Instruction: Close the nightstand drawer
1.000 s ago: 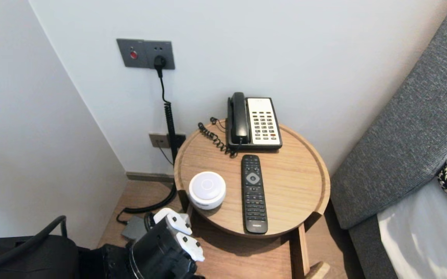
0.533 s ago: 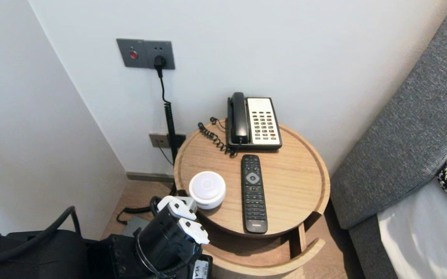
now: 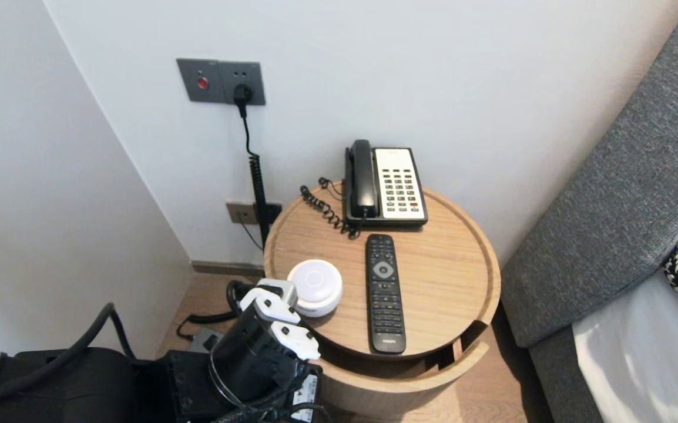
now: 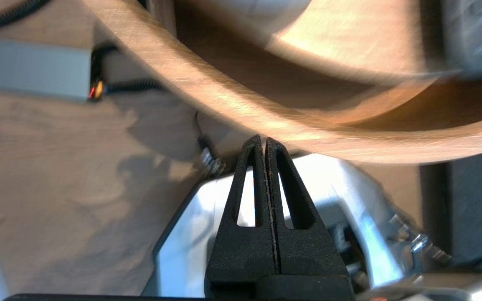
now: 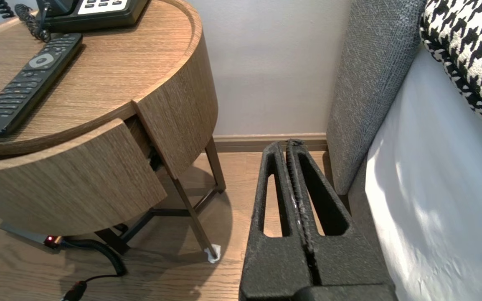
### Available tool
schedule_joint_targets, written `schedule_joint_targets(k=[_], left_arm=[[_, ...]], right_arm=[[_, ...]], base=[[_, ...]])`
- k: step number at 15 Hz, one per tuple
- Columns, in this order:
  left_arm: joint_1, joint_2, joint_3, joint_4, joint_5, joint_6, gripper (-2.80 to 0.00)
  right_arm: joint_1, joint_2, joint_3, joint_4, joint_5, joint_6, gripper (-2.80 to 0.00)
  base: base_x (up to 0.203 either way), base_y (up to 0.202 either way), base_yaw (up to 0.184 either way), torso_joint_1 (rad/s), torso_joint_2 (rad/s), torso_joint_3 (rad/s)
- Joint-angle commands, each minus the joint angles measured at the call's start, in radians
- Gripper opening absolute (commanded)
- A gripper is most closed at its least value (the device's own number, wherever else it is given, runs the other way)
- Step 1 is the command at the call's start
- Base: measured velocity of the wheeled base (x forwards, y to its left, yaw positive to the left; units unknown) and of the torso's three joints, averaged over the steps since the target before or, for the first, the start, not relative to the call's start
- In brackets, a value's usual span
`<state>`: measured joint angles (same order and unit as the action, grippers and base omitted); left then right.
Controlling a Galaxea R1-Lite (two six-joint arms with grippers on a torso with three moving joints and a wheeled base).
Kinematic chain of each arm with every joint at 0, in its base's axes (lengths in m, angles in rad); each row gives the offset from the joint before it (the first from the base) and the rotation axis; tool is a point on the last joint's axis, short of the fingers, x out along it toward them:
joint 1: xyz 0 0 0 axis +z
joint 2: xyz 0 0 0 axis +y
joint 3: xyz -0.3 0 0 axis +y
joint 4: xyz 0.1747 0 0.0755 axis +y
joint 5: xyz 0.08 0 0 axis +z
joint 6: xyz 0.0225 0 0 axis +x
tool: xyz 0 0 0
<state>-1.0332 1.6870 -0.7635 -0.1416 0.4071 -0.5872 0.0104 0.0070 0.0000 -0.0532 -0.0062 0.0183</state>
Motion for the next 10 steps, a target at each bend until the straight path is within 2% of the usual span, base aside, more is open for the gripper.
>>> schedule_joint_targets(k=[1, 3, 10], left_arm=[[-0.001, 0.000, 0.000, -0.033, 0.013, -0.003, -2.80], [-0.001, 0.005, 0.004, -0.064, 0.024, -0.005, -2.80], [-0.007, -0.062, 0.006, -0.041, 0.026, -0.002, -2.80]], right_arm=[[0.000, 0.001, 0.026, 0.000, 0.000, 0.000, -2.80], [0.000, 0.001, 0.026, 0.000, 0.000, 0.000, -2.80], [0.000, 0.001, 0.026, 0.000, 0.000, 0.000, -2.80]], base=[[0.000, 0.000, 0.000, 0.000, 0.00, 0.000], [0.000, 0.000, 0.000, 0.000, 0.00, 0.000], [0.000, 0.000, 0.000, 0.000, 0.00, 0.000]])
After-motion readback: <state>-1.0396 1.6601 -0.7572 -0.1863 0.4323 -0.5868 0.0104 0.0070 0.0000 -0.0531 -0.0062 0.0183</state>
